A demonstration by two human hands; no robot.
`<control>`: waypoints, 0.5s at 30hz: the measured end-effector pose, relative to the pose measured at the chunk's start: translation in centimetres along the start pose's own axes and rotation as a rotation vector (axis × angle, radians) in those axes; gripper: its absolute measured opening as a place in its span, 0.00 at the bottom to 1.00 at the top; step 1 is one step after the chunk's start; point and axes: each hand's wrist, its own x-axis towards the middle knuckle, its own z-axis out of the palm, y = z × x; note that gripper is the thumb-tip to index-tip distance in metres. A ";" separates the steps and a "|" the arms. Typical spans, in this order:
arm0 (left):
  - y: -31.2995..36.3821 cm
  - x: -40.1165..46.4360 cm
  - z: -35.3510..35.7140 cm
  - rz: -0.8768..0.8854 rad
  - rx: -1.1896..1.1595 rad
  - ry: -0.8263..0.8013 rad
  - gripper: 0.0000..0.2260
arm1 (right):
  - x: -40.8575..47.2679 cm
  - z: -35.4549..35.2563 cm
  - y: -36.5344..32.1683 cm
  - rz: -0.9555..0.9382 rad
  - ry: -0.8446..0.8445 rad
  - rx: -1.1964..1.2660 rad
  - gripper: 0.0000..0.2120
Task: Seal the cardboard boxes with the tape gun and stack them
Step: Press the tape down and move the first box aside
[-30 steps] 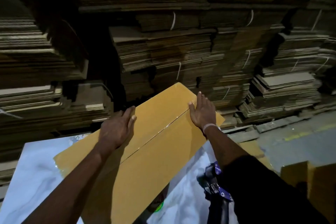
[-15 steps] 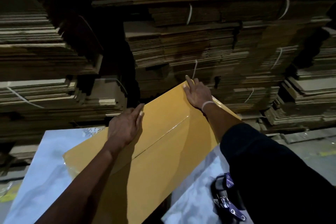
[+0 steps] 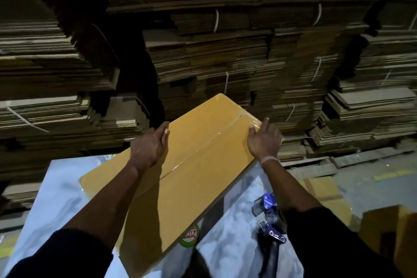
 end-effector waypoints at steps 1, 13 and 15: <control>0.1 -0.1 -0.2 0.008 -0.008 0.001 0.24 | -1.3 0.0 -0.2 0.036 0.000 0.057 0.35; -3.1 -5.4 -1.9 -0.057 -0.043 -0.017 0.21 | -15.0 2.3 -7.4 0.039 -0.026 0.259 0.35; -4.2 -7.1 -2.6 -0.095 -0.072 -0.033 0.21 | -17.1 2.2 -8.6 0.040 -0.041 0.295 0.35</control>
